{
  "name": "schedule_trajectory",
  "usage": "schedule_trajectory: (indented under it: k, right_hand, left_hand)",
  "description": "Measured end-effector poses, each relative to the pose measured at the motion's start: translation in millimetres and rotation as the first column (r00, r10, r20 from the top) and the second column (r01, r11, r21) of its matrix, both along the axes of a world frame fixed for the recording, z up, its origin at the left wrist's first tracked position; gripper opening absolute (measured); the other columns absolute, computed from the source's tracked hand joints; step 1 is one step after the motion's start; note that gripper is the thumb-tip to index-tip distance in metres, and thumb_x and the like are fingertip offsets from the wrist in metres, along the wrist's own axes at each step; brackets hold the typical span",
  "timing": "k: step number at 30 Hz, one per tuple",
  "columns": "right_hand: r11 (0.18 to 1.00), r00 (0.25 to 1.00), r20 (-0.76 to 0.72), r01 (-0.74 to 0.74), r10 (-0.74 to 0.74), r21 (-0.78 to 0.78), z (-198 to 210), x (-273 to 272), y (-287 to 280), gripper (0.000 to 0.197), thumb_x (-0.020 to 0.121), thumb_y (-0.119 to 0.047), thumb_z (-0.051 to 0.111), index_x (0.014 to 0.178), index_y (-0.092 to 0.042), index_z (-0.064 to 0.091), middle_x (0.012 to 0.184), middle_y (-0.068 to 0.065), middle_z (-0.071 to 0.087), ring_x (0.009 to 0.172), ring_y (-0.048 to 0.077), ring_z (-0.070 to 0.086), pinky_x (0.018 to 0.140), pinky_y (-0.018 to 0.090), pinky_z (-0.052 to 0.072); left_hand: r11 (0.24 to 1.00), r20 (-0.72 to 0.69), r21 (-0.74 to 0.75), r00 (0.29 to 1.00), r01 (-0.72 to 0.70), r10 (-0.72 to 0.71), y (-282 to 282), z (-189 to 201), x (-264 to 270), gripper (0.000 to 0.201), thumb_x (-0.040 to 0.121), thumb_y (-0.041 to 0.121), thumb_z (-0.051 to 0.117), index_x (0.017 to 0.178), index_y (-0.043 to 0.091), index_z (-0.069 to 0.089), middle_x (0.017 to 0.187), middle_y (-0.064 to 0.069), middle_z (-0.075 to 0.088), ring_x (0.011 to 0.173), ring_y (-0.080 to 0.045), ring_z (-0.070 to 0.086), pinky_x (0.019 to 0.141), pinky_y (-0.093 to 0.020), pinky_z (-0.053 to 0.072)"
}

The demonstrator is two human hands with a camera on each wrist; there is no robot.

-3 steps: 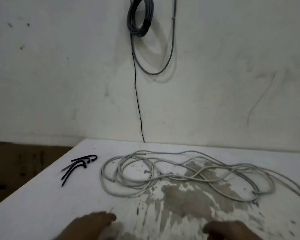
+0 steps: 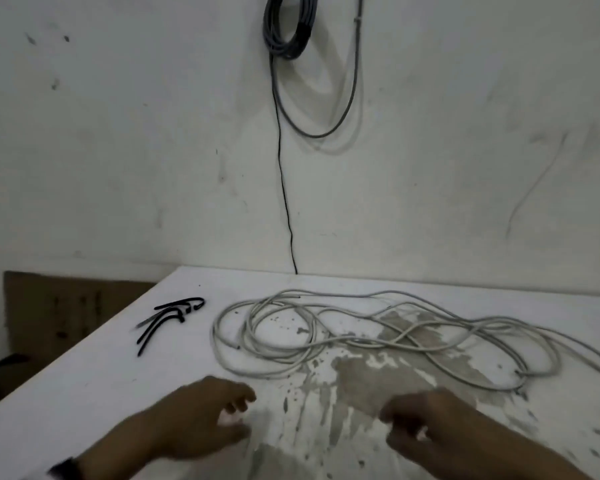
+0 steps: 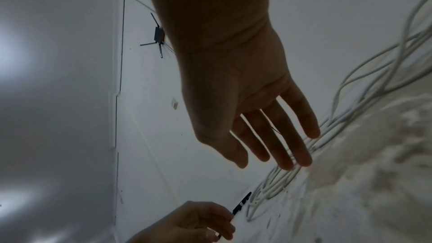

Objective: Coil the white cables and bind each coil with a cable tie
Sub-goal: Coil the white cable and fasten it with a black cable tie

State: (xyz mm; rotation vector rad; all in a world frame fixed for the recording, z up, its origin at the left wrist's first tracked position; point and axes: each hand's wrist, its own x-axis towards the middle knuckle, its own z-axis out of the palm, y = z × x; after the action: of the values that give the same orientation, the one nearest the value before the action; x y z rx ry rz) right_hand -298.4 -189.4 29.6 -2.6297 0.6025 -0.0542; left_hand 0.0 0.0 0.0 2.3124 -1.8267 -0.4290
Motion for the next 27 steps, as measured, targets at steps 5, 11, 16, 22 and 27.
schedule_trajectory:
  k: [5, 11, 16, 22, 27]
  right_hand:
    - [0.986, 0.988, 0.034, -0.147, 0.150, -0.083, 3, 102, -18, 0.025, 0.089, -0.021, 0.053, 0.110, -0.017, 0.067, 0.104, 0.002, 0.069, 0.094, 0.012, 0.062, 0.081, 0.018, 0.045]
    - [0.973, 0.985, -0.045, -0.170, 0.165, -0.154, -35, 186, -45, 0.040, 0.085, -0.007, 0.049, 0.121, -0.020, 0.061, 0.126, 0.007, 0.058, 0.116, 0.023, 0.053, 0.093, 0.027, 0.043]
    - [0.914, 0.960, -0.124, -0.277, 0.251, -0.297, -37, 205, -44, 0.026, 0.087, -0.024, 0.057, 0.112, -0.025, 0.066, 0.113, 0.005, 0.062, 0.112, 0.021, 0.046, 0.083, 0.031, 0.036]
    - [0.995, 0.880, 0.471, -0.092, 0.066, 0.032, 10, 191, -64, 0.013, 0.090, -0.013, 0.059, 0.083, -0.005, 0.067, 0.066, -0.003, 0.062, 0.059, 0.003, 0.058, 0.065, 0.019, 0.047]
    - [0.908, 0.568, 0.742, 0.021, -0.355, 0.419, 59, 156, -103, 0.020, 0.093, -0.008, 0.052, 0.075, -0.010, 0.060, 0.064, 0.012, 0.057, 0.052, 0.013, 0.061, 0.063, 0.035, 0.055]
  left_hand:
    - [0.974, -0.095, -0.224, 0.995, -0.029, 0.008, -62, 9, 14, 0.033, 0.088, 0.029, 0.061, 0.119, 0.021, 0.058, 0.109, 0.007, 0.065, 0.099, -0.001, 0.061, 0.075, -0.003, 0.042]
    - [0.993, 0.117, -0.114, 0.993, 0.018, -0.005, -97, -7, 22, 0.031, 0.084, 0.027, 0.061, 0.113, 0.019, 0.064, 0.111, -0.001, 0.065, 0.099, -0.016, 0.058, 0.085, -0.031, 0.050]
    - [0.986, 0.108, -0.143, 0.992, 0.083, -0.068, -103, -13, 29, 0.018, 0.089, 0.023, 0.057, 0.101, 0.017, 0.069, 0.097, -0.001, 0.067, 0.087, -0.018, 0.061, 0.080, -0.035, 0.051]
    - [0.796, -0.134, -0.604, 0.989, -0.036, -0.057, -113, 6, 39, 0.015, 0.097, 0.023, 0.044, 0.086, 0.022, 0.054, 0.072, 0.011, 0.051, 0.066, -0.004, 0.048, 0.065, -0.021, 0.042]
    - [0.754, -0.246, -0.637, 0.969, -0.161, -0.001, -126, 20, 51, 0.023, 0.099, 0.020, 0.041, 0.082, 0.030, 0.054, 0.072, 0.013, 0.057, 0.063, 0.004, 0.051, 0.059, -0.012, 0.039]
